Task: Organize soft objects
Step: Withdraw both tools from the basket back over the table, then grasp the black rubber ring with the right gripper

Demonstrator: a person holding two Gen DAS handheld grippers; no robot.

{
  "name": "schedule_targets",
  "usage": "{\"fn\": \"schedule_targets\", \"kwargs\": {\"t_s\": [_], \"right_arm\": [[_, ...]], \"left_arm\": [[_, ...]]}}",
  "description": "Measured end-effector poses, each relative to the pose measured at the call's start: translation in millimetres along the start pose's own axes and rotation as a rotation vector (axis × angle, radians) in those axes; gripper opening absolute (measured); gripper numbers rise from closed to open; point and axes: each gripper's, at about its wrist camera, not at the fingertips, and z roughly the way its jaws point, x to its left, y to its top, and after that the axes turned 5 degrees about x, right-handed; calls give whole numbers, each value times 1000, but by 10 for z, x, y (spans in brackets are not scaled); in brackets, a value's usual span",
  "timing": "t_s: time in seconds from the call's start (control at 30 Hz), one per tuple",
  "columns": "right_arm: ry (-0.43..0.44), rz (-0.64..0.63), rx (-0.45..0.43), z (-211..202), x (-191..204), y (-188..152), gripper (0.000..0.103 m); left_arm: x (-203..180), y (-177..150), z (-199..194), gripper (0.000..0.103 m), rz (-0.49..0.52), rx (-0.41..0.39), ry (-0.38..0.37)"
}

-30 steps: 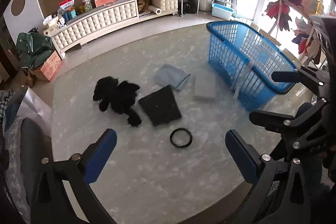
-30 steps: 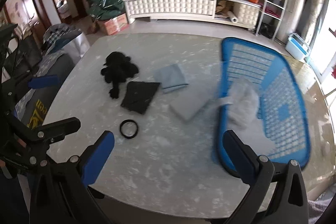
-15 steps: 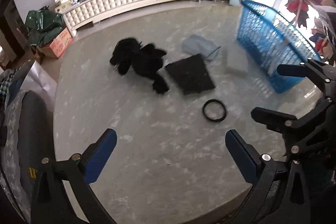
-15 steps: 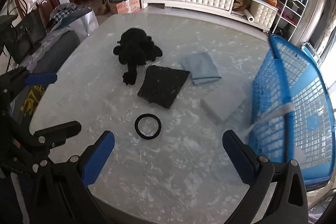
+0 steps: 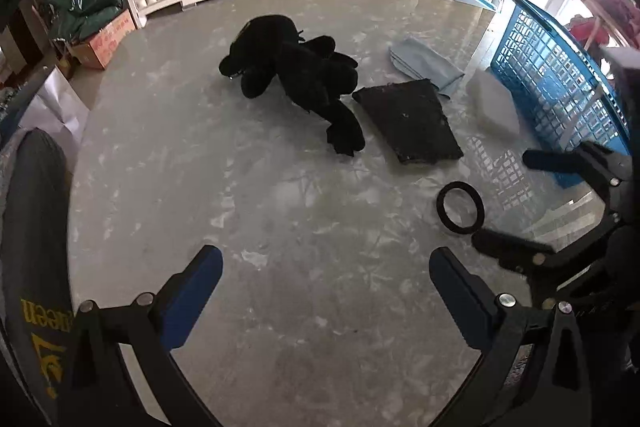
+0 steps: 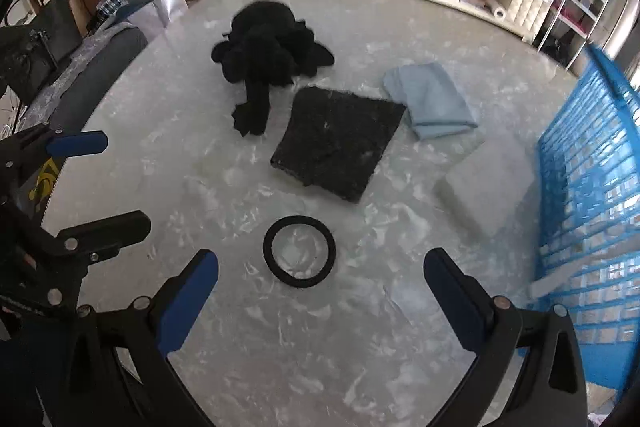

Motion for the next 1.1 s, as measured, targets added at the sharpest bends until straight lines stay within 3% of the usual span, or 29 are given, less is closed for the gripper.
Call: {"fn": "schedule_targets", "kwargs": {"t_s": [0.23, 0.4, 0.47, 0.6, 0.83, 0.93, 1.1], "right_arm": [[5, 23, 49, 196, -55, 32, 103], [-7, 12, 72, 312, -40, 30, 92], [-27, 10, 72, 340, -24, 35, 83], [-36, -10, 73, 358, 24, 61, 79], [-29, -31, 54, 286, 129, 17, 42], [-16, -27, 47, 243, 135, -24, 19], [19, -12, 50, 228, 86, -64, 8]], "left_arm": [[8, 95, 129, 103, 28, 13, 9], [25, 107, 179, 103, 30, 22, 10], [17, 112, 189, 103, 36, 21, 11], [0, 105, 194, 103, 48, 21, 7], [-6, 106, 154, 103, 45, 11, 2], [-4, 105, 111, 103, 41, 3, -6], [-32, 131, 63, 103, 50, -2, -12]]}}
